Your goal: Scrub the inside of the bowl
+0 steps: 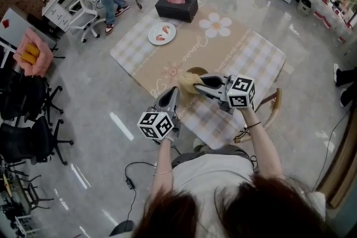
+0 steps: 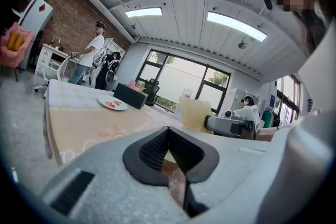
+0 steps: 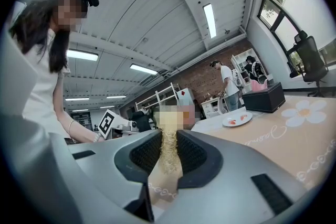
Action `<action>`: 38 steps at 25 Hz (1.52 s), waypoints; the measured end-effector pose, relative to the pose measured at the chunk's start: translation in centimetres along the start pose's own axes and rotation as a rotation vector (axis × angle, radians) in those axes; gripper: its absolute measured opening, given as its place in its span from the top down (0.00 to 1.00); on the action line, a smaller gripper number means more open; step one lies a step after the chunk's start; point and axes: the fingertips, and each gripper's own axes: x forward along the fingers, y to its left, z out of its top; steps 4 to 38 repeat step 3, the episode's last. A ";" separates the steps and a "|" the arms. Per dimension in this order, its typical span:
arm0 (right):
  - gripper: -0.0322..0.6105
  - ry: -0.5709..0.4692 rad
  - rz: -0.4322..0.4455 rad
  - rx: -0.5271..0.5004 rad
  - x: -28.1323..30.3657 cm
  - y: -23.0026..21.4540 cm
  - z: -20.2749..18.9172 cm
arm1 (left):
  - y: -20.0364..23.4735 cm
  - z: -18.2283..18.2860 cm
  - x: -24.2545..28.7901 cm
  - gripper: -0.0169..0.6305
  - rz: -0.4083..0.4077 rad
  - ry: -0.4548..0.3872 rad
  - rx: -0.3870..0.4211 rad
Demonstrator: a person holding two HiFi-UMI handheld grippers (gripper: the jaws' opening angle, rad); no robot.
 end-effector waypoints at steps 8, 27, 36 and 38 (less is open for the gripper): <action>0.83 0.006 -0.003 0.003 0.0 0.0 -0.3 | 0.1 -0.2 0.0 0.96 0.000 0.002 0.001; 0.83 0.006 -0.003 0.003 0.0 0.0 -0.3 | 0.1 -0.2 0.0 0.96 0.000 0.002 0.001; 0.83 0.006 -0.003 0.003 0.0 0.0 -0.3 | 0.1 -0.2 0.0 0.96 0.000 0.002 0.001; 0.83 0.006 -0.003 0.003 0.0 0.0 -0.3 | 0.1 -0.2 0.0 0.96 0.000 0.002 0.001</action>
